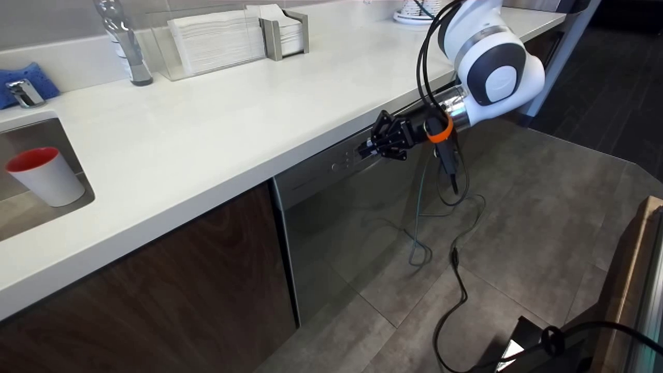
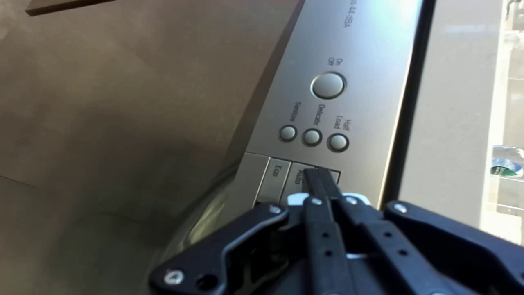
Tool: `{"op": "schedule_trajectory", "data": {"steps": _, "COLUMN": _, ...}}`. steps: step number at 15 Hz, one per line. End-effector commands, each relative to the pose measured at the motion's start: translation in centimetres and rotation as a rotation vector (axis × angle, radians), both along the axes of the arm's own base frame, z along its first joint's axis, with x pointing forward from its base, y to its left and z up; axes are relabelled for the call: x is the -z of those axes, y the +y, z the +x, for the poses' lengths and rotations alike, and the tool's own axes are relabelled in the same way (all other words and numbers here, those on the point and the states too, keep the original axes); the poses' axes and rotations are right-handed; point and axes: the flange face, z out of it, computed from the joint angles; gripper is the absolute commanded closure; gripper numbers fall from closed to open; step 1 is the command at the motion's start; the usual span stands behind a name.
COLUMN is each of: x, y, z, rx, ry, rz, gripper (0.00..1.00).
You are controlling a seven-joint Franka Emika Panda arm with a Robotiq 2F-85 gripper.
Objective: Press a button on the dishwasher
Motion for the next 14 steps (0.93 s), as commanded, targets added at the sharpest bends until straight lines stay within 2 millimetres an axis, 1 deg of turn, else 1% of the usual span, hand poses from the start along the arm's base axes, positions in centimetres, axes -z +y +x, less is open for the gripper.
{"op": "schedule_trajectory", "data": {"steps": 1, "x": 0.4, "y": 0.3, "z": 1.0, "rx": 0.027, "ry": -0.030, "rz": 0.000, "gripper": 1.00}}
{"op": "schedule_trajectory", "data": {"steps": 14, "x": 0.0, "y": 1.6, "z": 2.0, "rx": 0.136, "ry": -0.084, "rz": 0.007, "gripper": 1.00}}
